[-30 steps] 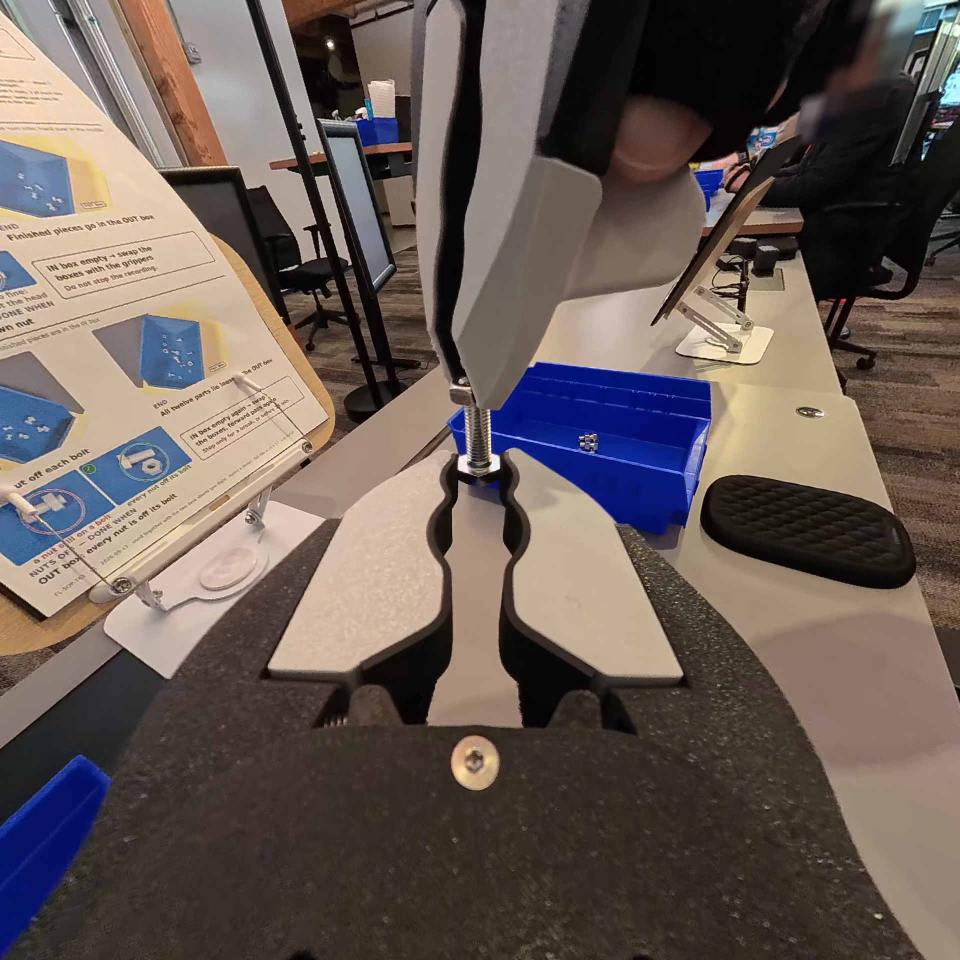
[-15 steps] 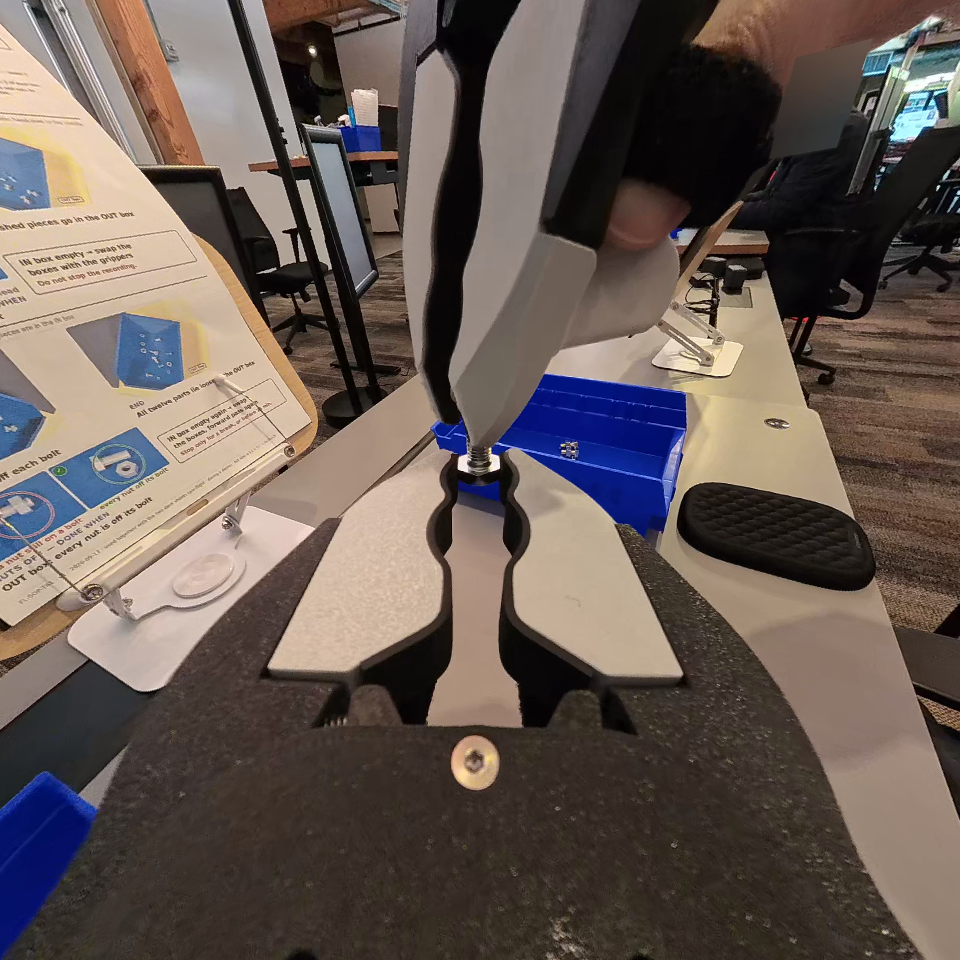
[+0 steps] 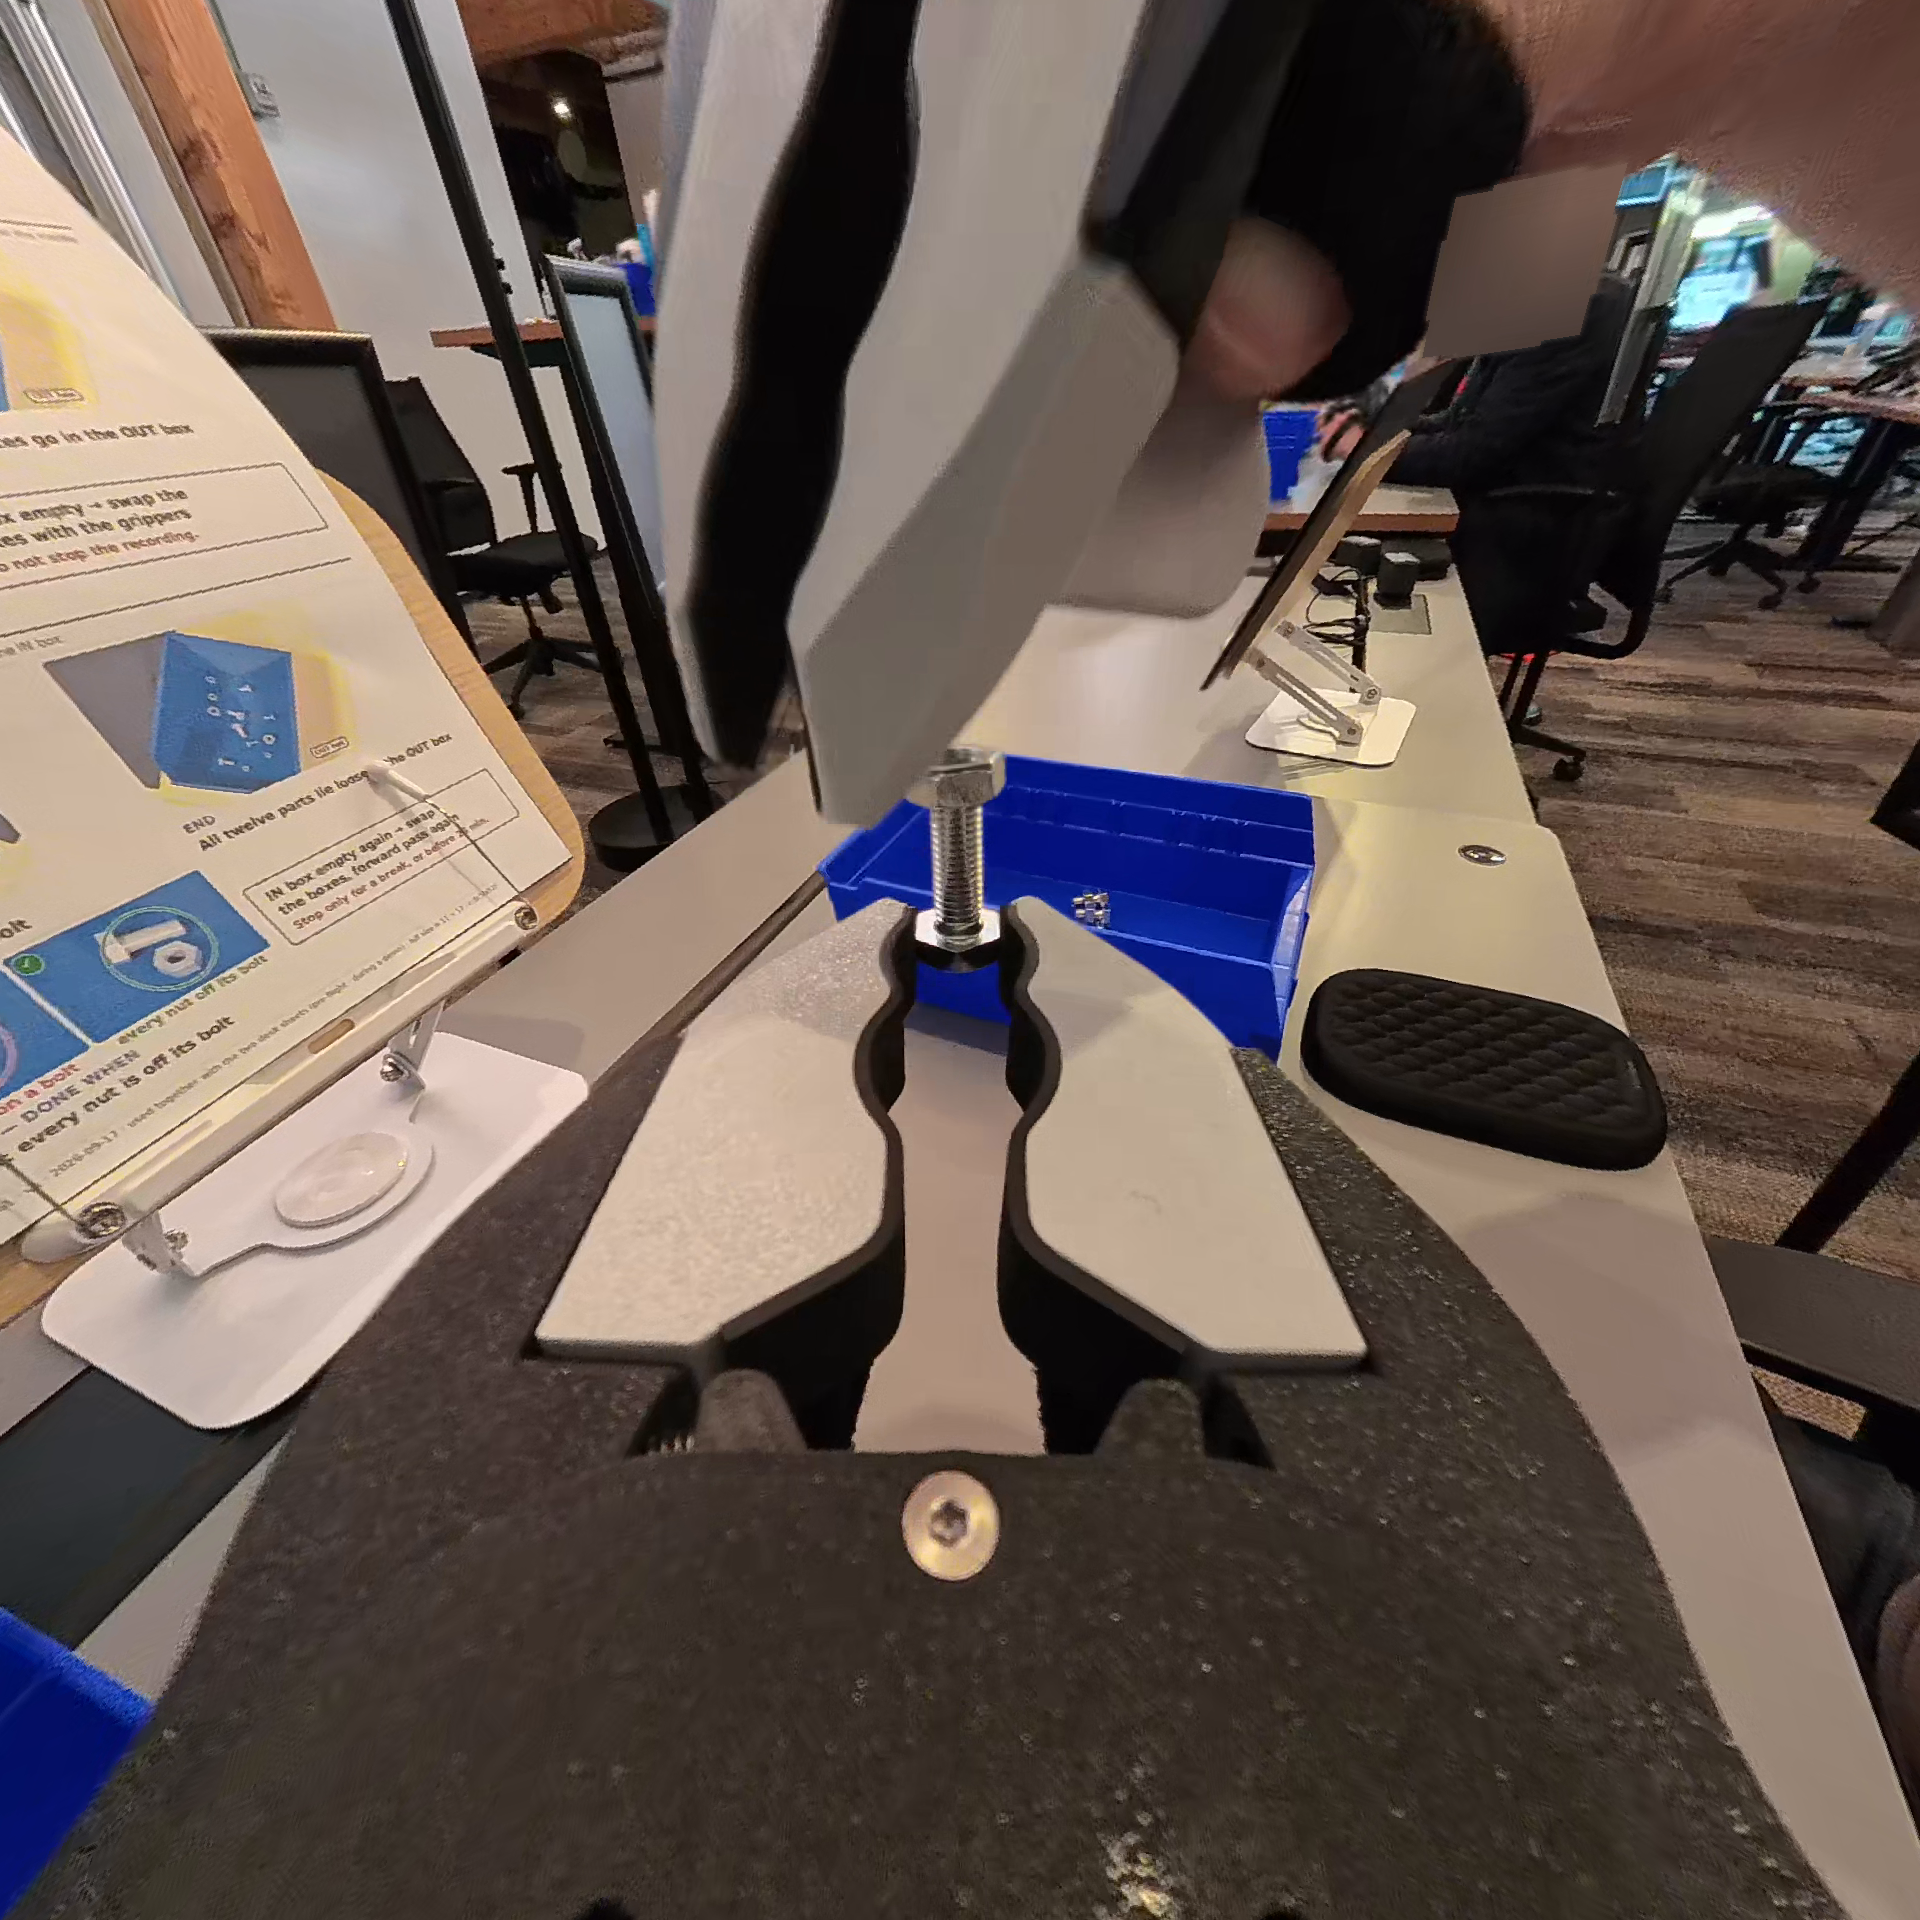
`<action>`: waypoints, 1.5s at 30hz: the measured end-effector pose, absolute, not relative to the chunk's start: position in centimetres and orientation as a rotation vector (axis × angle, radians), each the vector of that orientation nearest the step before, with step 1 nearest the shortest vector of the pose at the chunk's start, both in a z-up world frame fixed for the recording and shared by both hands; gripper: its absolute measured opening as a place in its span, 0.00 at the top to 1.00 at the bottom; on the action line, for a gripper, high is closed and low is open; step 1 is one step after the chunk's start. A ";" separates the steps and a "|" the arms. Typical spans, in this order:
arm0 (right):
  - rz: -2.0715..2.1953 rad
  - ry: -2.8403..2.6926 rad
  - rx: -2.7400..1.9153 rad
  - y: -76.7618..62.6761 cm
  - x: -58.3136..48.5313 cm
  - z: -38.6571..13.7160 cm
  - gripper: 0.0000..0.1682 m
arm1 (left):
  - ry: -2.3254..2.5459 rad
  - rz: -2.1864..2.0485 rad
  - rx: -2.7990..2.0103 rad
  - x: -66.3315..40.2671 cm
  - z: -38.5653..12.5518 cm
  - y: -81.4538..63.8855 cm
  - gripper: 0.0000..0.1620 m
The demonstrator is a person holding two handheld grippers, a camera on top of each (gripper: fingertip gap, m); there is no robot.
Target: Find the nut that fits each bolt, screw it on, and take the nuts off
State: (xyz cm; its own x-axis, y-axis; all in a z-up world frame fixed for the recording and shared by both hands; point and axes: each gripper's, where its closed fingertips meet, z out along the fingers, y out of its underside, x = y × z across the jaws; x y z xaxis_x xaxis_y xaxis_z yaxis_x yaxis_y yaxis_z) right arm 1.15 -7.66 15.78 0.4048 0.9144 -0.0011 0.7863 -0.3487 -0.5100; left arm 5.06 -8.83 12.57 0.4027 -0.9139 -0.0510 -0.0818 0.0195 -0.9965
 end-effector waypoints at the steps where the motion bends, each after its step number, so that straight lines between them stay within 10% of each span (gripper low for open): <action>1: 0.432 -1.465 -2.190 -7.9 0.9 16.4 0.86 | 0.970 -0.849 -1.400 5.1 12.6 -9.0 0.91; 11: 0.945 -1.484 -1.481 -12.3 3.7 21.7 0.76 | 1.083 -1.134 -1.247 5.7 14.2 -12.6 0.91; 45: 1.669 -1.347 -0.849 -18.7 11.2 16.0 0.81 | 1.399 -1.497 -1.001 12.2 11.5 -19.9 0.91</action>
